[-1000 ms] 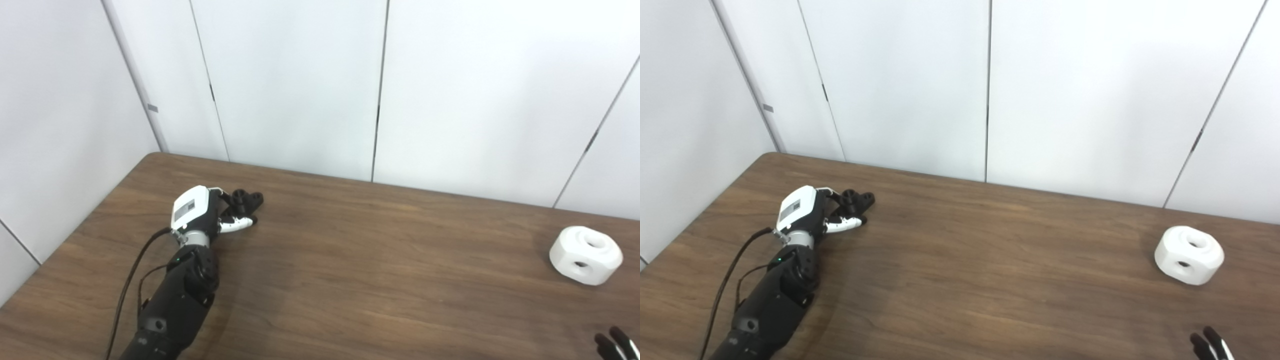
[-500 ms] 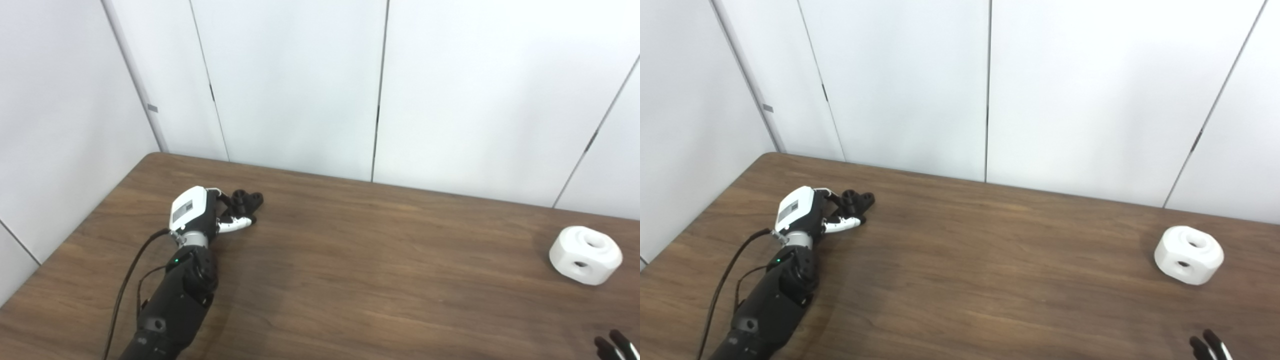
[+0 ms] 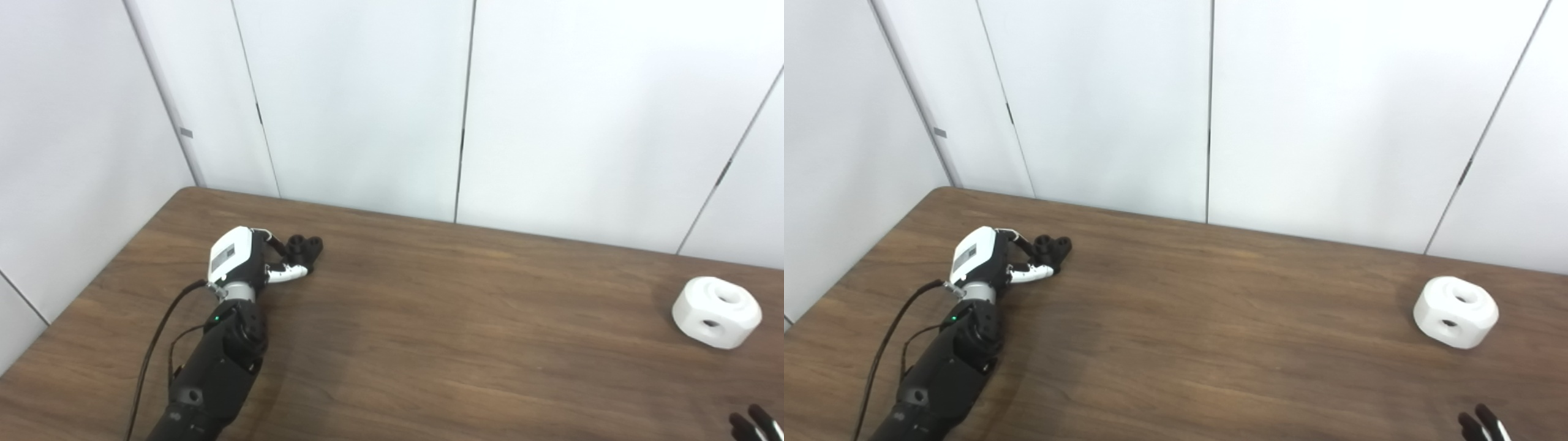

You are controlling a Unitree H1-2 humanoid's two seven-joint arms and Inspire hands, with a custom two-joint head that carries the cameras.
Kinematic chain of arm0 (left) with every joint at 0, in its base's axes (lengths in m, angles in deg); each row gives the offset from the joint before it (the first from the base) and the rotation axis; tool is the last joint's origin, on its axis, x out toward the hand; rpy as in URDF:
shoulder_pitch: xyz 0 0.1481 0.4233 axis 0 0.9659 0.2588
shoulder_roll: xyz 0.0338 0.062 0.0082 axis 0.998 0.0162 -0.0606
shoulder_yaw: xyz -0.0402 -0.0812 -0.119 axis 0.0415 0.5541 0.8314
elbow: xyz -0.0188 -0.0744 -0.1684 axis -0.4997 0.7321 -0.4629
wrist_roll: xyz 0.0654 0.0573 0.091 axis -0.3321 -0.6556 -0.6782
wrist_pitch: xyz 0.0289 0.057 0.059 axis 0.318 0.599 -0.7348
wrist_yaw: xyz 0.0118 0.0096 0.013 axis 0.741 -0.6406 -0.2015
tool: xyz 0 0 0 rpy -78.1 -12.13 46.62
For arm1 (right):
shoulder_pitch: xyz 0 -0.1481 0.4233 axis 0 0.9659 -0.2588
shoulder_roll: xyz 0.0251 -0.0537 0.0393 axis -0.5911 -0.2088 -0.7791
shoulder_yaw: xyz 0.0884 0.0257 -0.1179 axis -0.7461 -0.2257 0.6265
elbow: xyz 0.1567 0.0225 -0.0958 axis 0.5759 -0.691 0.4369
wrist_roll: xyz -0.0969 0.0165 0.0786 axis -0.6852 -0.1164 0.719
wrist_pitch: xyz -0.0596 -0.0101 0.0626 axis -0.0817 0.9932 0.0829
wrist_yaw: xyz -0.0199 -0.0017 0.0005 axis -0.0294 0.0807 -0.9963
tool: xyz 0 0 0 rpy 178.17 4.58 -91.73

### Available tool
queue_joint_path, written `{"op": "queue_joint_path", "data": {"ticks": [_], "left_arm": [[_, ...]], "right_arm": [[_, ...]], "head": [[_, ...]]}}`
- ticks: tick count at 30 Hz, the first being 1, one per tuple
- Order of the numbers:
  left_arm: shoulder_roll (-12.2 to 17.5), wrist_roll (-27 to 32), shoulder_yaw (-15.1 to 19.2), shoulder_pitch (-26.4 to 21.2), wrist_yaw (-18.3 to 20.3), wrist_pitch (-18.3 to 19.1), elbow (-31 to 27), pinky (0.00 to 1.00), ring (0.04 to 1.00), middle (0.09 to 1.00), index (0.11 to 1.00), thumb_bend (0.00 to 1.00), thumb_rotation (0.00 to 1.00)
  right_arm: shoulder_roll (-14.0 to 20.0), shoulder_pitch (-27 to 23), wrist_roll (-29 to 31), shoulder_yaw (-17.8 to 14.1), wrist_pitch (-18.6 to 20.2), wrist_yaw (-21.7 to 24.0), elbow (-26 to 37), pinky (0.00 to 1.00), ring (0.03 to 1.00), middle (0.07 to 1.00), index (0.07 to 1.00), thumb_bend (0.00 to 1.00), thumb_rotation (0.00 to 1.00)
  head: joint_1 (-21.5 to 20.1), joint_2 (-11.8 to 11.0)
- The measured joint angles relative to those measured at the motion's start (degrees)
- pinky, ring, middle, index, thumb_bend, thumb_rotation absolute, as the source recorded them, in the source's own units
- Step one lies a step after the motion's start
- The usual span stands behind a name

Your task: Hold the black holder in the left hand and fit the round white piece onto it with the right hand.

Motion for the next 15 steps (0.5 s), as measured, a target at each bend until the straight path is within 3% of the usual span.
{"op": "queue_joint_path", "data": {"ticks": [15], "left_arm": [[-0.11, 1.12, -0.15, 0.12, -1.24, -1.35, 0.12, 0.89, 0.908, 0.794, 0.487, 0.52, 0.05]], "right_arm": [[0.11, -0.03, 0.24, -1.11, 0.56, -0.2, 0.03, 0.95, 0.963, 0.945, 0.974, 0.53, 1.0]], "head": [[-0.26, 0.26]]}}
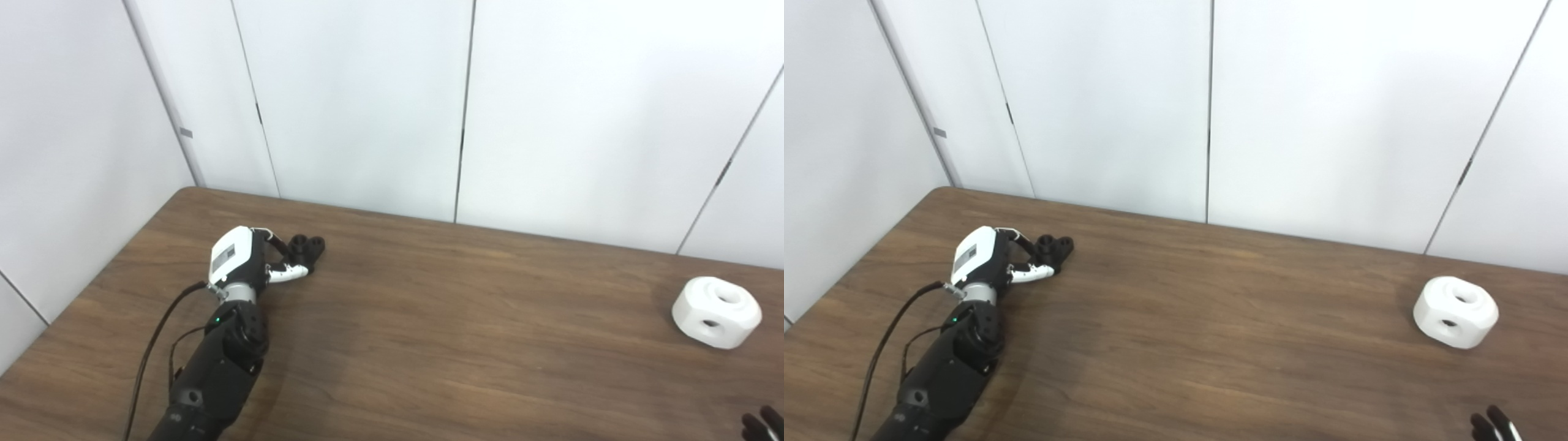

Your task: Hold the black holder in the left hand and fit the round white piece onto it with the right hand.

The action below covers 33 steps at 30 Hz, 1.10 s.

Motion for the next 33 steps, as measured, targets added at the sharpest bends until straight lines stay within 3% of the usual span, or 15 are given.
{"op": "queue_joint_path", "data": {"ticks": [17, 33], "left_arm": [[0.19, 0.05, -1.26, 0.42, 1.07, -1.04, -0.92, 0.83, 0.867, 0.774, 0.487, 0.52, 0.05], [-0.31, 0.48, -4.57, 5.42, 9.27, -1.72, -14.05, 0.78, 0.874, 0.794, 0.489, 0.52, 0.05]], "right_arm": [[-0.08, -1.41, -0.19, 0.36, 0.41, -0.05, -0.47, 0.95, 0.96, 0.946, 0.968, 0.54, 1.0], [-1.64, -2.93, -1.72, 1.63, 0.92, -0.48, -0.88, 0.94, 0.954, 0.939, 0.96, 0.5, 1.0]], "head": [[-0.44, -0.53], [-2.19, -0.35]]}}
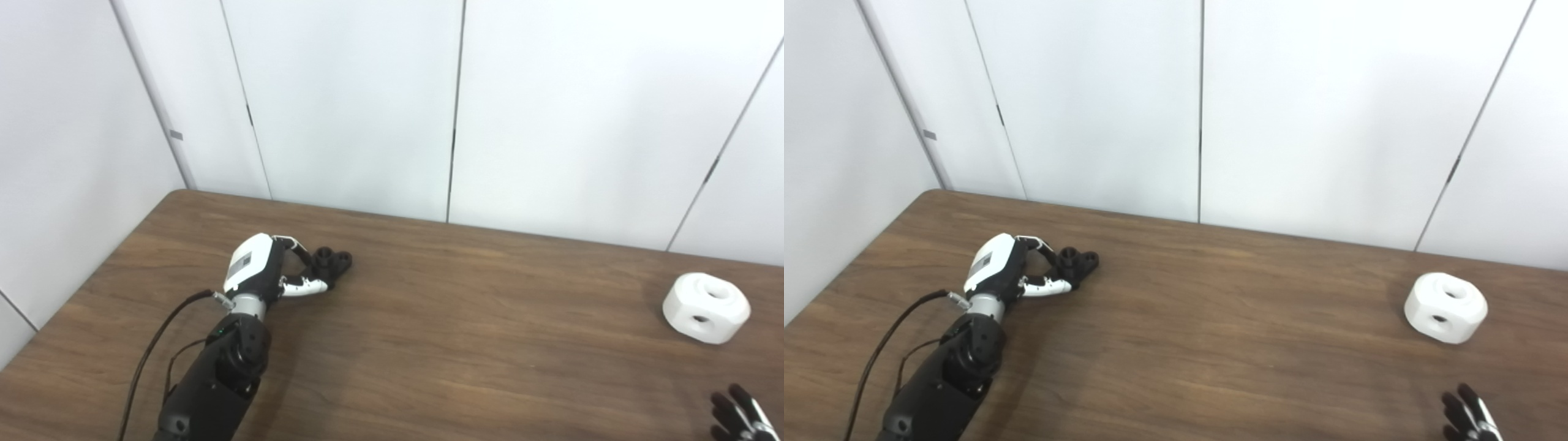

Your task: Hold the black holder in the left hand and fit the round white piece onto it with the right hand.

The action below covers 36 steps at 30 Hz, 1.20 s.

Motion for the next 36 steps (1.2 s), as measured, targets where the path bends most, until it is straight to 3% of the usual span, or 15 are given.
{"op": "queue_joint_path", "data": {"ticks": [6, 15, 19, 24, 27, 33, 36], "left_arm": [[-1.2, -0.74, -2.5, 2.16, 2.37, -0.47, -5.03, 0.76, 0.863, 0.801, 0.489, 0.52, 0.05], [-3.96, -0.01, -5.11, 7.73, 6.86, -1.1, -15.0, 0.75, 0.855, 0.8, 0.488, 0.51, 0.06], [-4.99, 0.03, -6.88, 10.43, 10.08, -0.66, -20.05, 0.78, 0.875, 0.813, 0.488, 0.51, 0.05], [-6.41, -1.13, -9.65, 14.53, 11.11, -1.18, -24.68, 0.79, 0.884, 0.82, 0.489, 0.51, 0.05], [-6.41, -3.23, -12.22, 16.78, 11.24, -3.64, -26.21, 0.81, 0.889, 0.817, 0.488, 0.51, 0.05], [-6.61, -9.93, -18.79, 22.01, 11.22, -10.76, -27.36, 0.98, 0.911, 0.825, 0.488, 0.51, 0.05], [-6.44, -12.23, -19.97, 23.45, 11.18, -13.37, -27.23, 1.0, 0.931, 0.834, 0.488, 0.51, 0.05]], "right_arm": [[-0.24, -0.6, 0.27, 0.53, -0.07, 0.3, -0.18, 0.98, 0.96, 0.963, 0.986, 0.6, 1.0], [-2.83, -0.98, -0.78, 1.68, 3.27, -0.93, 2.65, 0.92, 0.924, 0.934, 0.955, 0.59, 1.0], [-3.16, -1.44, -1.64, 1.97, 4.44, -1.2, 3.29, 0.9, 0.911, 0.92, 0.939, 0.62, 1.0], [-3.16, -1.62, -2.79, 2.21, 4.81, -1.57, 3.59, 0.87, 0.889, 0.901, 0.918, 0.67, 1.0], [-3.24, -1.59, -3.01, 2.51, 4.85, -1.89, 4.5, 0.86, 0.891, 0.9, 0.917, 0.69, 0.99], [-4.1, -1.45, -3.44, 3.31, 5.07, -2.01, 6.01, 0.86, 0.897, 0.902, 0.923, 0.7, 0.98], [-4.23, -1.18, -4.41, 3.59, 5.48, -2.1, 7.8, 0.86, 0.895, 0.902, 0.927, 0.69, 0.99]], "head": [[-2.98, 0.35], [-6.42, 1.06], [-8.96, 1.49], [-10.55, 2.11], [-12.3, 2.99], [-13.36, 4.13], [-14.06, 4.92]]}}
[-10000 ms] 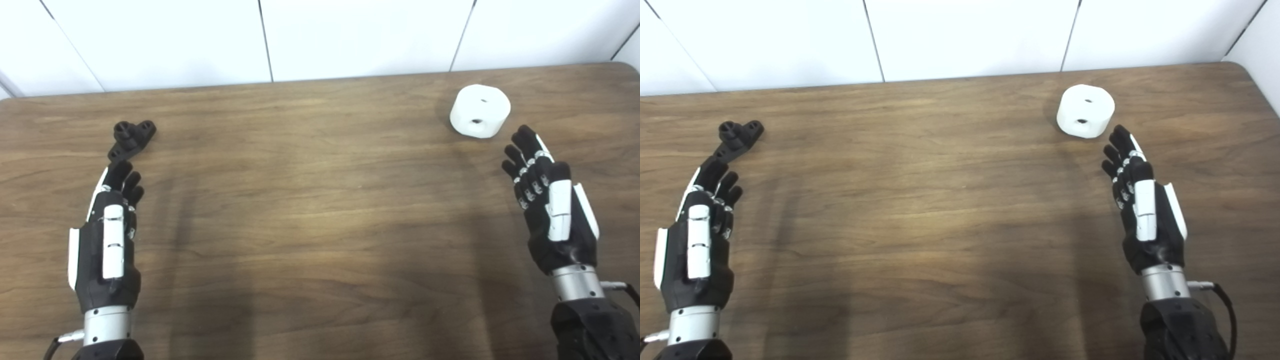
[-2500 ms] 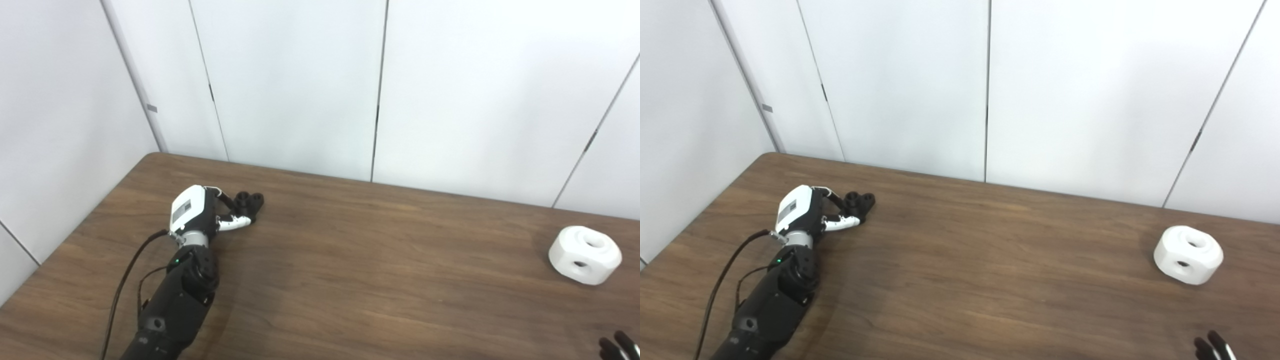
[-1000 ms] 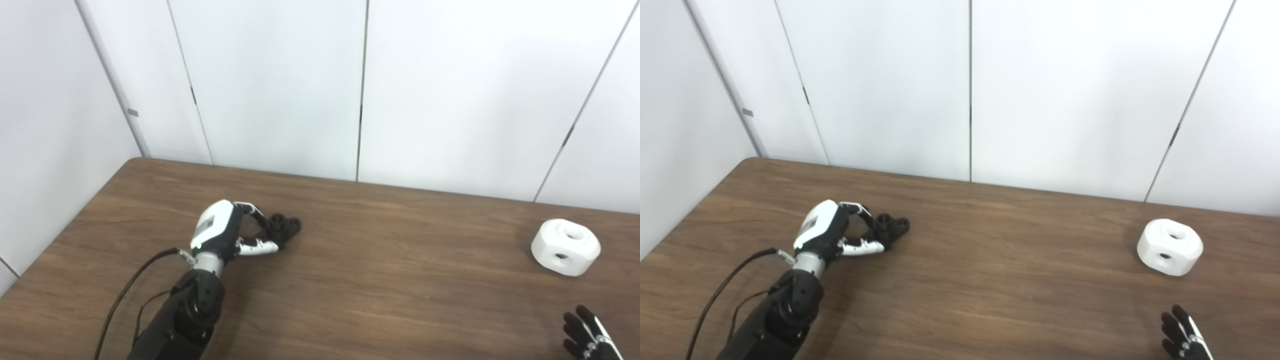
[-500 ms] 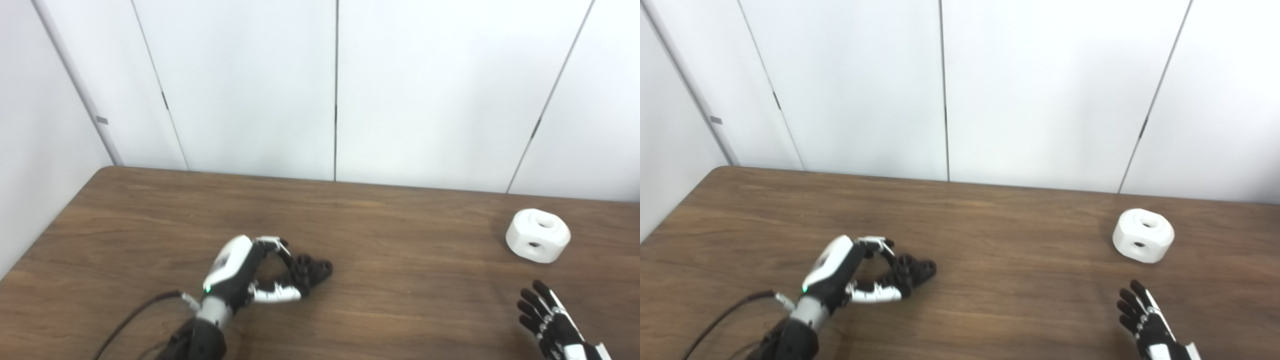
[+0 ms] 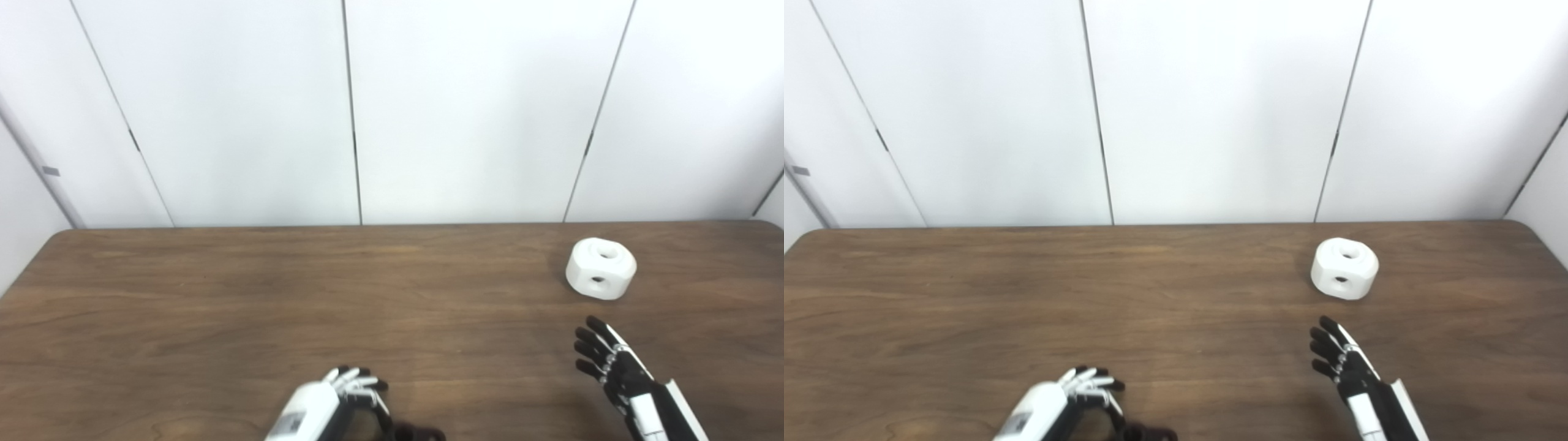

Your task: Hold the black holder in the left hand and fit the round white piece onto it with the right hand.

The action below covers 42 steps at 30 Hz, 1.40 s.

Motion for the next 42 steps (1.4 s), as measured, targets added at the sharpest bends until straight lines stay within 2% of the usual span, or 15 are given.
{"op": "queue_joint_path", "data": {"ticks": [6, 9, 12, 17, 22, 27, 31, 34, 38, 42], "left_arm": [[0.01, -2.22, -0.52, 1.08, 0.47, -1.71, -0.16, 1.0, 0.952, 0.843, 0.487, 0.52, 0.05], [-0.16, -2.96, -0.52, 1.72, 0.53, -1.76, -0.57, 1.0, 0.958, 0.844, 0.487, 0.52, 0.05], [-0.17, -3.61, -0.51, 2.07, 0.62, -2.31, -0.76, 1.0, 0.952, 0.836, 0.487, 0.52, 0.05], [-0.18, -3.87, -0.13, 2.11, 1.2, -2.64, -0.77, 1.0, 0.947, 0.839, 0.488, 0.52, 0.05], [-0.18, -4.31, 0.37, 2.07, 1.48, -2.9, -0.76, 1.0, 0.945, 0.836, 0.487, 0.52, 0.05], [-0.16, -4.54, 0.79, 1.82, 2.42, -3.33, -0.76, 1.0, 0.938, 0.832, 0.488, 0.52, 0.05], [-0.16, -4.78, 1.04, 1.79, 2.63, -3.56, -0.74, 1.0, 0.932, 0.828, 0.487, 0.52, 0.05], [-0.19, -4.86, 1.15, 1.8, 2.72, -3.57, -0.7, 1.0, 0.929, 0.826, 0.487, 0.52, 0.05], [-0.15, -4.98, 1.32, 1.83, 2.68, -4.09, -0.51, 1.0, 0.925, 0.82, 0.487, 0.52, 0.05], [0.19, -5.38, 1.57, 1.79, 2.45, -5.61, -0.02, 0.99, 0.92, 0.812, 0.487, 0.52, 0.05]], "right_arm": [[-0.28, 0.07, -0.56, 0.15, 2.06, -0.07, 2.62, 0.88, 0.907, 0.91, 0.929, 0.69, 1.0], [-0.34, 0.13, -0.74, 0.2, 3.07, -0.13, 4.18, 0.88, 0.908, 0.909, 0.927, 0.69, 1.0], [-0.49, 0.11, -0.87, 0.32, 4.68, -0.21, 5.59, 0.89, 0.906, 0.908, 0.928, 0.7, 1.0], [-0.57, 0.05, -1.25, 0.26, 8.74, -0.55, 8.28, 0.91, 0.906, 0.91, 0.94, 0.68, 1.0], [-0.39, -0.6, -2.59, -0.77, 11.15, -1.46, 9.66, 0.91, 0.92, 0.918, 0.941, 0.67, 0.99], [0.55, -3.27, -3.36, -2.67, 13.24, -1.94, 10.58, 0.95, 0.953, 0.933, 0.945, 0.65, 0.9], [2.48, -5.61, -5.42, -3.55, 14.1, -2.23, 11.72, 0.91, 0.963, 0.946, 0.955, 0.6, 0.81], [4.31, -7.46, -8.58, -3.98, 15.7, -2.31, 11.88, 0.94, 0.955, 0.939, 0.945, 0.62, 0.72], [6.9, -10.69, -11.77, -5.02, 16.91, -2.32, 11.39, 0.92, 0.957, 0.955, 0.933, 0.67, 0.62], [10.41, -15.44, -13.5, -5.56, 19.92, -1.94, 9.75, 0.93, 0.958, 0.964, 0.929, 0.69, 0.46]], "head": [[-1.49, 2.64], [-1.76, 2.99], [-2.72, 4.57], [-3.16, 5.98], [-4.13, 7.03], [-6.33, 8.18], [-7.74, 8.09], [-8.97, 7.65], [-12.12, 6.42], [-14.06, 5.72]]}}
